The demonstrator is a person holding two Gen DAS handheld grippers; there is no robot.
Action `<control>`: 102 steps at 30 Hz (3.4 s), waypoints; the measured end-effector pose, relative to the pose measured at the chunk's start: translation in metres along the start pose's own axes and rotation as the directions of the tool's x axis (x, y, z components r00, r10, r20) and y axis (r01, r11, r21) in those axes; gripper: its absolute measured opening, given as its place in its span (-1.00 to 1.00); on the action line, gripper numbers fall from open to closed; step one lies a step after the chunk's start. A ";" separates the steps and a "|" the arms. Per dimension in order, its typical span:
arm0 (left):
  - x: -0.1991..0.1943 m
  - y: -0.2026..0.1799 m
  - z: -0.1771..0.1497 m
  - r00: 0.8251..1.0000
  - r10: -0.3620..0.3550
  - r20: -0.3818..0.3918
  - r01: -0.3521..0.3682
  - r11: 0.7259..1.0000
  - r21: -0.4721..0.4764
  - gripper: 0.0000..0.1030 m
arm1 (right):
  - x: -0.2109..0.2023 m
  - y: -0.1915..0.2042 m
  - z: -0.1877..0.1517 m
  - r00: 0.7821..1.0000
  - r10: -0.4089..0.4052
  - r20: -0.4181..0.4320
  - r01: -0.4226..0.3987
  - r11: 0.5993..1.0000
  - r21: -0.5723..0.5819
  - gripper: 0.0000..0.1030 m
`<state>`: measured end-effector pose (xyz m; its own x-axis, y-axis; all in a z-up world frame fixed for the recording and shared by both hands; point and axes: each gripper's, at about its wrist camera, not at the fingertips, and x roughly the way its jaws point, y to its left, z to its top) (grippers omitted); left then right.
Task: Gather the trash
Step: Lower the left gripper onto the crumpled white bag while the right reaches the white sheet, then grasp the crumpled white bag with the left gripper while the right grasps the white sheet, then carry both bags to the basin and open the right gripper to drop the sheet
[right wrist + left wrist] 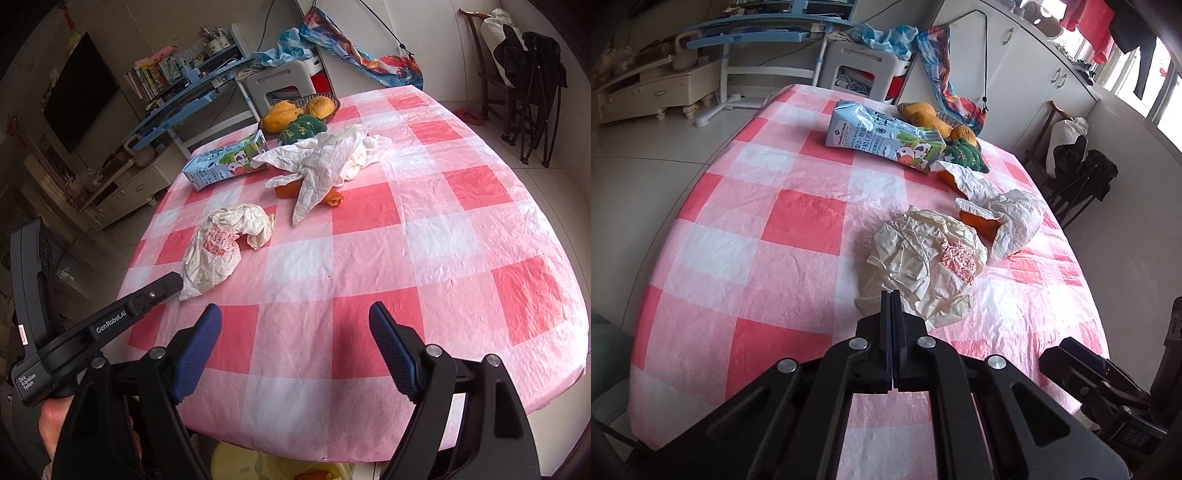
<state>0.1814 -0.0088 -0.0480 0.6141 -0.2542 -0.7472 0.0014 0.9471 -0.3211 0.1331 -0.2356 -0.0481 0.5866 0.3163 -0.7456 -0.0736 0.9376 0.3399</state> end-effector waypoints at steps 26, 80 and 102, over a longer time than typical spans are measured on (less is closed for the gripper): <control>-0.011 0.025 0.003 0.991 -0.137 0.000 0.136 0.981 -0.138 -0.98 | 0.015 -0.017 0.067 0.996 0.083 0.037 -0.082 0.996 -0.018 0.52; -0.077 -0.024 -0.016 0.986 0.112 0.120 -0.132 0.975 0.177 -0.69 | -0.045 -0.005 -0.015 0.892 0.451 -0.040 -0.451 0.893 0.013 -0.76; -0.101 -0.006 -0.040 0.992 0.093 0.088 -0.103 0.988 0.118 -0.69 | 0.000 0.048 -0.104 0.833 0.305 -0.461 -0.403 0.906 -0.129 0.13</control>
<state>0.0876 0.0032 0.0066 0.6783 -0.1465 -0.7200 0.0307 0.9847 -0.1714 0.0457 -0.1750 -0.0918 0.0944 0.6164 -0.7817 -0.4077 0.7403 0.5345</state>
